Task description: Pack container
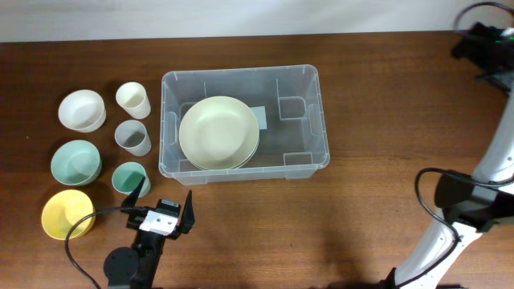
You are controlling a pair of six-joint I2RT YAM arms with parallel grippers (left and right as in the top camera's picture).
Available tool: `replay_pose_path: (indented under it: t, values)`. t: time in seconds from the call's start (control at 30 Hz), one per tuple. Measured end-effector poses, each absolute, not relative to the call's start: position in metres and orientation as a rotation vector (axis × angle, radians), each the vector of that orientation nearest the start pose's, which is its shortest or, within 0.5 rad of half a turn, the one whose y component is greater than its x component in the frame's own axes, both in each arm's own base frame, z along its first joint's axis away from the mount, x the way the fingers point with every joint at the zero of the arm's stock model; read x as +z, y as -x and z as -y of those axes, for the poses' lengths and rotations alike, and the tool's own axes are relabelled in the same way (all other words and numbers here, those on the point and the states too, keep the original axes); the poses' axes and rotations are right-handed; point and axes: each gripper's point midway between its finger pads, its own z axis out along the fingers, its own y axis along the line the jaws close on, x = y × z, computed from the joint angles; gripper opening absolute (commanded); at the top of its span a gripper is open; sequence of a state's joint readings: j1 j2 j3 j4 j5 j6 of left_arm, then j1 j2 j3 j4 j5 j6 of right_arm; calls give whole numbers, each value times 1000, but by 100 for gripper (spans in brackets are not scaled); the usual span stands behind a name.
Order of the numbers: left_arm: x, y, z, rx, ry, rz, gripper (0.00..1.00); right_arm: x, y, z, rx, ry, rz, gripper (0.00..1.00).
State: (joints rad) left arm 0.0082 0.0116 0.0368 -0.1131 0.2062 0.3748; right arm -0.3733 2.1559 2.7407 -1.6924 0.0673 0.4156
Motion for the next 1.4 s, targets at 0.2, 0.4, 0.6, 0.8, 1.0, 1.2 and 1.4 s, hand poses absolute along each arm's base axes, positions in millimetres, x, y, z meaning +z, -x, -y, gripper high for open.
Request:
replay_pose_path:
  t: [0.2,0.4,0.6,0.8,1.0,1.2,1.4]
  values:
    - [162,-241,33,120,-455,-1594,99,291,-387,220,-137,-1200,-2428,99]
    - [161,-241,33,120,-455,-1595,99,263,-363,249,-171,-1341,-2472,99]
    - [162,-241,33,120,-455,-1594,99,242,-354,251,-171,-1393,-2535,99]
    - [161,-241,33,120,-455,-1595,99,238,-353,250,-170,-1399,-2549,99]
    - [161,-241,33,120,-455,-1595,99,238,-353,250,-170,-1400,-2549,99]
    - [162,-241,33,120,-455,-1594,99,238,-353,250,-170,-1399,-2549,99]
    - [161,-241,33,120,-455,-1595,99,238,-353,250,-170,-1399,-2549,99]
